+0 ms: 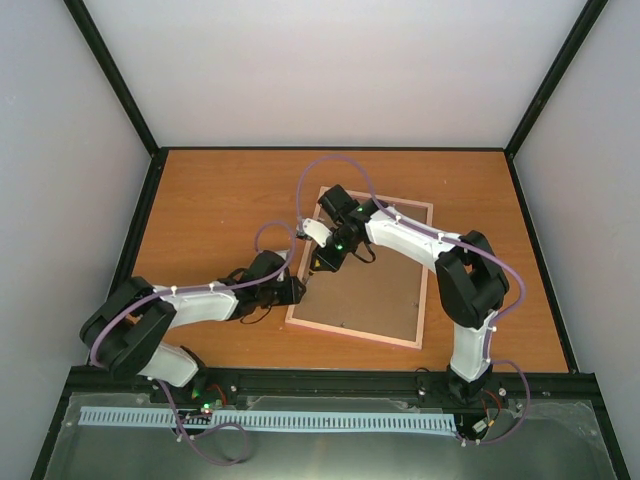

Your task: Take the photo out of the frame

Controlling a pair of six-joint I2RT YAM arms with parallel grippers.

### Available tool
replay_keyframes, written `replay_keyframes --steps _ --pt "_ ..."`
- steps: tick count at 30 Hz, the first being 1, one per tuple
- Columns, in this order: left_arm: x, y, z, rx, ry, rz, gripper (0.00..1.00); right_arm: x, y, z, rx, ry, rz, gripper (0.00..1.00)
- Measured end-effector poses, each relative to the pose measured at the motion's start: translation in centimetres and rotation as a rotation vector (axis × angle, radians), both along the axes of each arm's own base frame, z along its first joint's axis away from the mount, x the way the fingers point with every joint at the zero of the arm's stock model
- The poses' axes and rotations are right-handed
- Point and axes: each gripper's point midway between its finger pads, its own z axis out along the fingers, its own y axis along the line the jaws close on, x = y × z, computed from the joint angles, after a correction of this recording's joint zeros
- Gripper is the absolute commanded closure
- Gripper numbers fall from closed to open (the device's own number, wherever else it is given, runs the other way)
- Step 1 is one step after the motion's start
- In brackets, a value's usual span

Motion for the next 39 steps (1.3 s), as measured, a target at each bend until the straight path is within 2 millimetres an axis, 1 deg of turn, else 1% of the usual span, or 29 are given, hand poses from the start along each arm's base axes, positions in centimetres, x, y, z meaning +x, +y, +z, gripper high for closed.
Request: replay_keyframes --steps 3,13,16,22,30,32,33,39 --pt "0.2 0.1 -0.1 0.016 -0.004 0.004 0.62 0.1 0.0 0.0 -0.002 0.001 -0.009 0.97" --pt "0.4 0.3 -0.2 0.033 -0.010 0.014 0.65 0.4 0.1 0.1 -0.007 0.010 -0.028 0.97" --pt "0.4 0.3 -0.3 0.040 -0.014 0.016 0.72 0.5 0.1 0.0 -0.012 0.008 -0.039 0.97" --pt "0.2 0.6 -0.4 0.042 -0.023 0.021 0.75 0.8 0.1 0.2 -0.019 0.010 -0.065 0.97" --pt "0.2 0.6 -0.3 0.038 -0.040 0.020 0.90 1.4 -0.2 0.2 -0.047 -0.022 -0.081 0.97" --pt "0.2 0.7 -0.3 0.038 -0.040 0.020 0.98 1.5 -0.2 0.2 -0.048 -0.024 -0.081 0.97" --pt "0.2 0.6 -0.3 0.038 -0.040 0.020 0.99 1.4 -0.2 0.2 -0.048 -0.024 -0.080 0.97" --pt "0.2 0.6 -0.3 0.035 -0.044 0.021 0.99 0.9 0.1 0.3 -0.030 -0.004 -0.052 0.97"
